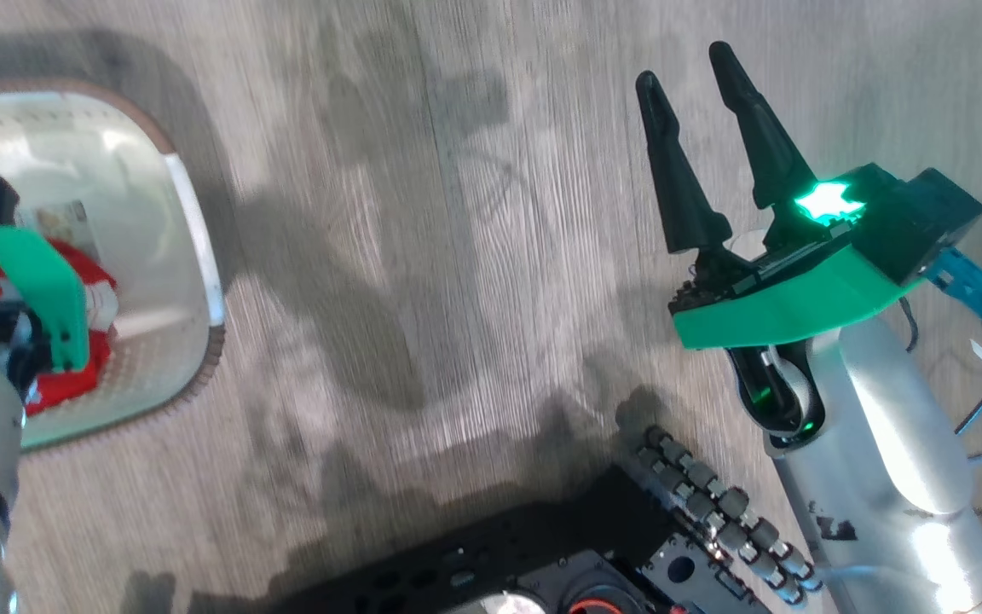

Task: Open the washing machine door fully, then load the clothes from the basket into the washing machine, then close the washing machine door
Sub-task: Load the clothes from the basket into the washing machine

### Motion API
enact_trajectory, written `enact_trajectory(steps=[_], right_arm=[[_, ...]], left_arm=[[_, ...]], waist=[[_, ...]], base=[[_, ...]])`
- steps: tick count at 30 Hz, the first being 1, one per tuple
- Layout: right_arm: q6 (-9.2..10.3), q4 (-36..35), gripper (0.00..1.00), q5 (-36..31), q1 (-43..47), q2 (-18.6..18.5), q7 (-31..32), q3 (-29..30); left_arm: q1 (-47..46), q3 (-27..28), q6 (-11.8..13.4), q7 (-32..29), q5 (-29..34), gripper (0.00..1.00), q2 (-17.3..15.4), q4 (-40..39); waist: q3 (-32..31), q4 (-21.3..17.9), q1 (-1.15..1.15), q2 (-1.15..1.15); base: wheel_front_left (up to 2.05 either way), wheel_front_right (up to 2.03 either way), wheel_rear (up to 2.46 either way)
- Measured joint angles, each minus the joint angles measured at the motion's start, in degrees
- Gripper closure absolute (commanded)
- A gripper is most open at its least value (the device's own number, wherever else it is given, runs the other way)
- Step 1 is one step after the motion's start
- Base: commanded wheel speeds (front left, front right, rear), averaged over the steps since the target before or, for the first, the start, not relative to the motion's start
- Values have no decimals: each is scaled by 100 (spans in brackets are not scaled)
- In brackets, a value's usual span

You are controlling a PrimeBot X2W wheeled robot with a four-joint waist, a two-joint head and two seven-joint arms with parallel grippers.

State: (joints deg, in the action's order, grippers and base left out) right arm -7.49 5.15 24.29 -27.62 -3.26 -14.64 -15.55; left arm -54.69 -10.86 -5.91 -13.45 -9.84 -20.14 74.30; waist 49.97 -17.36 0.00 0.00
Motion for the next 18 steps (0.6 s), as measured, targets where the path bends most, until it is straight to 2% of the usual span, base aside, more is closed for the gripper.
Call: enact_trajectory(steps=[9, 18], right_arm=[[0, 175, 0, -11, 49, 0, 0, 7], [0, 372, 0, -113, 405, -1, 0, 51]], left_arm=[[486, -24, -58, 370, -143, 100, 119, 4], [976, -26, -104, 1390, -356, 100, 277, -89]], waist=[[-803, 24, 0, 0], [-1618, 111, 0, 0]], base=[[0, 0, 0], [0, 0, 0]])
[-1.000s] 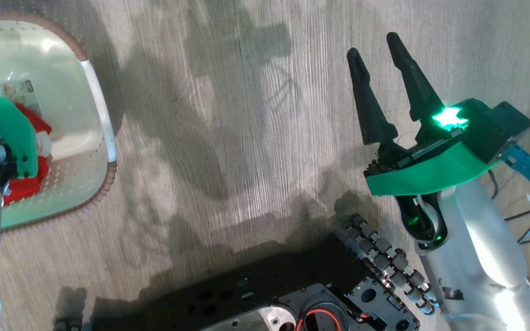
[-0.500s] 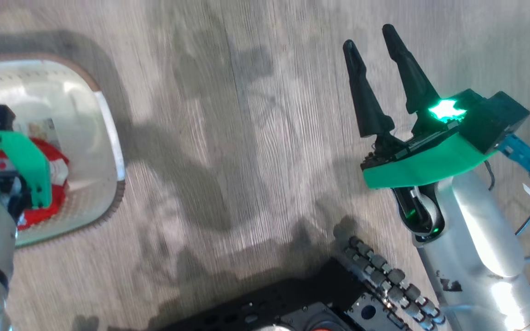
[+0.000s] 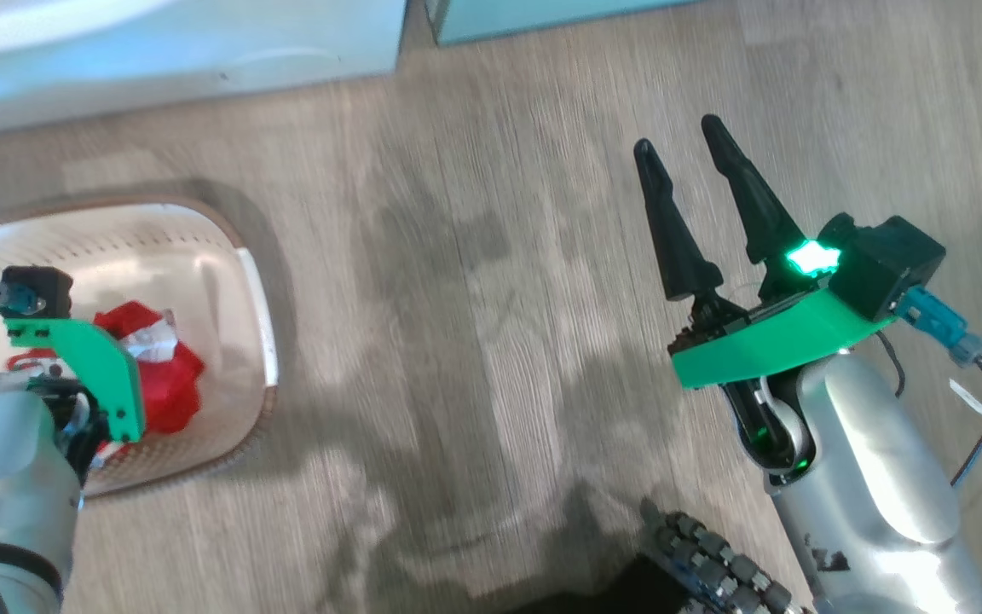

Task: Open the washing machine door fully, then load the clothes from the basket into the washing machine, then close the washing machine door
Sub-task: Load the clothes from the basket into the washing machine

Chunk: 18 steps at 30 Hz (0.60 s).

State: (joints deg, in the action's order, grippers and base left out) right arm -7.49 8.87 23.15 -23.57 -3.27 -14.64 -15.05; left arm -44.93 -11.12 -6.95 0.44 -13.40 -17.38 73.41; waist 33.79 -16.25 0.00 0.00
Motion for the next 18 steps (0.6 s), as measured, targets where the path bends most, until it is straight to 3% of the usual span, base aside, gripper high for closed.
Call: enact_trajectory(steps=[6, 12, 18], right_arm=[[0, 114, 0, -51, 192, 0, 0, 27], [0, 212, 0, -98, 324, 0, 0, 23], [0, 275, 0, -100, 388, 0, 0, 59]], left_arm=[[165, 47, 1, 900, -162, 100, 93, -210], [316, 207, 29, 1334, -312, 100, 123, -620], [709, 528, 250, 1376, -392, 100, 155, -2095]], waist=[[-482, 133, 0, 0], [-888, 281, 0, 0], [-1192, 411, 0, 0]], base=[[0, 0, 0], [0, 0, 0], [0, 0, 0]])
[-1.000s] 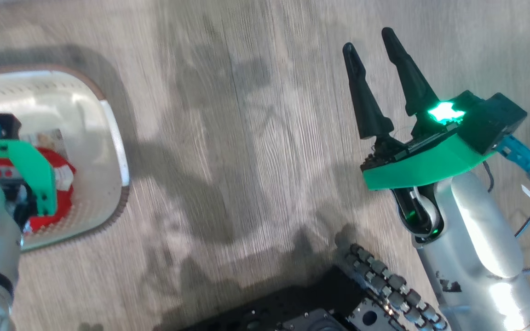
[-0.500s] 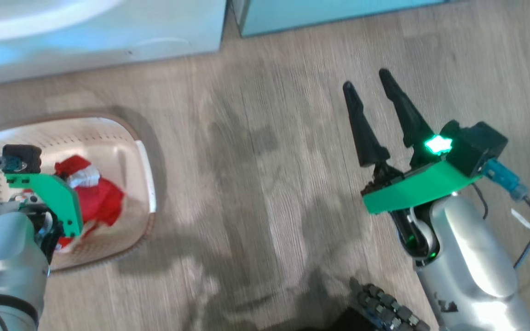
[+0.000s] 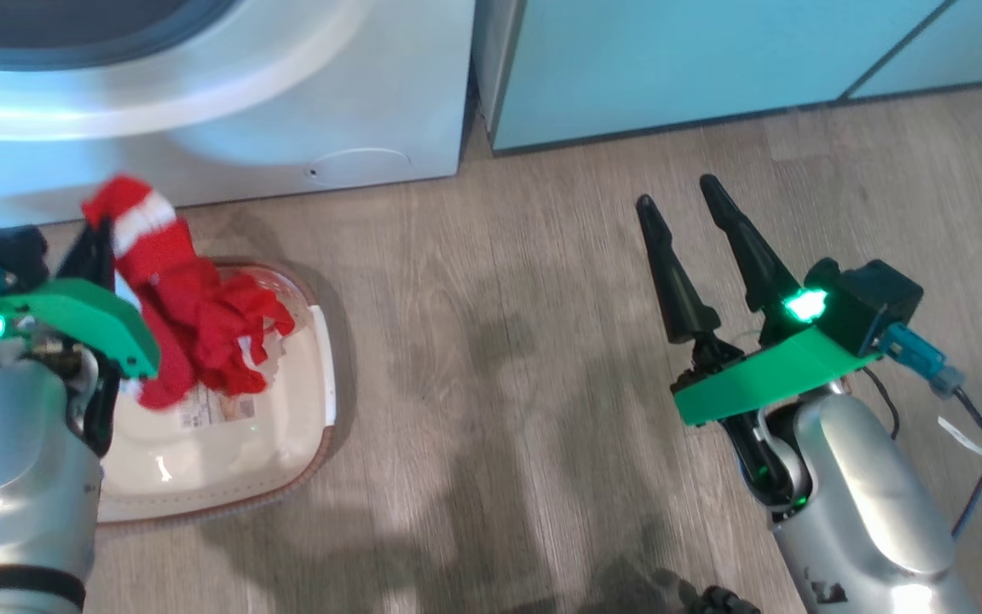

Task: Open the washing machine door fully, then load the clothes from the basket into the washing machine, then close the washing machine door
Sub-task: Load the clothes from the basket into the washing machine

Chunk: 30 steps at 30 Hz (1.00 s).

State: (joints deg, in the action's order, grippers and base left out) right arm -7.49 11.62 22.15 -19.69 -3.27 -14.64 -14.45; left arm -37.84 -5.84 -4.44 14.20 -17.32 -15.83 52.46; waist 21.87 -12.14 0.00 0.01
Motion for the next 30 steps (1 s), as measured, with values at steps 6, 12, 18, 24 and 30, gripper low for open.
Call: enact_trajectory(steps=[6, 12, 18, 24, 30], right_arm=[[0, 46, 0, -58, 77, -1, 0, 86], [0, 62, 0, -58, 78, -1, 0, 101], [0, 78, 0, -57, 136, -1, 0, 101], [0, 113, 0, -57, 203, -1, 0, 104], [0, 141, 0, -57, 235, -1, 0, 108]], left_arm=[[681, 476, 113, 2, 16, 100, 116, -1890], [1150, 861, 98, 8, 201, 100, 369, -3395], [1413, 1199, -49, 25, 336, 100, 679, -4247], [1718, 1458, -198, 25, 486, 100, 1001, -4656], [1977, 1548, -249, 25, 502, 100, 1194, -4752]], waist=[[-191, 100, 0, 0], [-335, 135, 0, 0], [-473, 109, 0, 0], [-605, 47, 0, 0], [-734, -1, 0, 0]], base=[[0, 0, 0], [0, 0, 0], [0, 0, 0], [0, 0, 0], [0, 0, 0]])
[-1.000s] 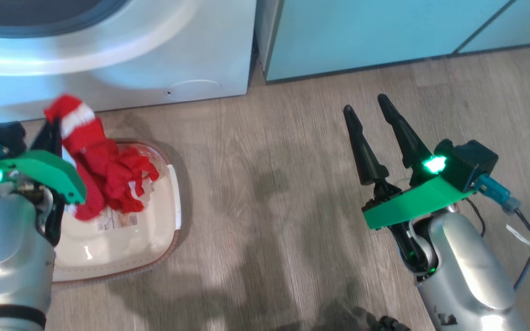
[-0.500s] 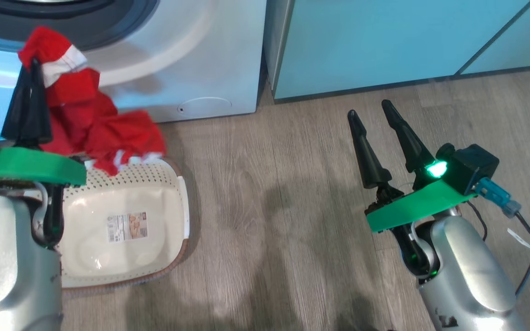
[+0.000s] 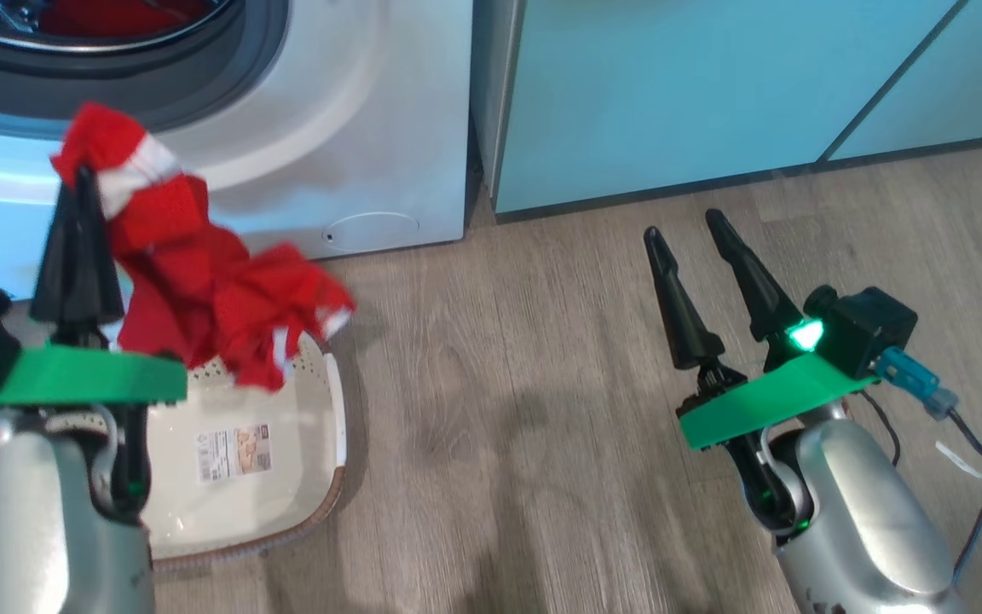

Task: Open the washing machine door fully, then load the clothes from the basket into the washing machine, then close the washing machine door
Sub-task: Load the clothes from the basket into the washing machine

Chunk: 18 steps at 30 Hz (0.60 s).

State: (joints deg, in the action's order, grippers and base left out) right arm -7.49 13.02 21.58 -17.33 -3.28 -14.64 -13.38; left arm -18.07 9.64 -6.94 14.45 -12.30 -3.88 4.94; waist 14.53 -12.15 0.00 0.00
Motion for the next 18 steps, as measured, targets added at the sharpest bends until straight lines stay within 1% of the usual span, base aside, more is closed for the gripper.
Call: enact_trajectory(steps=[7, 18], right_arm=[[0, 14, 0, 0, 69, 0, 0, 4], [0, -34, 0, 0, 69, 0, 0, 7]], left_arm=[[404, 2, -46, 0, -47, 100, 108, 47], [393, 48, -47, 0, -91, 100, 153, -12]], waist=[[-101, -29, 0, 0], [38, -27, 0, 0]], base=[[0, 0, 0], [0, 0, 0]])
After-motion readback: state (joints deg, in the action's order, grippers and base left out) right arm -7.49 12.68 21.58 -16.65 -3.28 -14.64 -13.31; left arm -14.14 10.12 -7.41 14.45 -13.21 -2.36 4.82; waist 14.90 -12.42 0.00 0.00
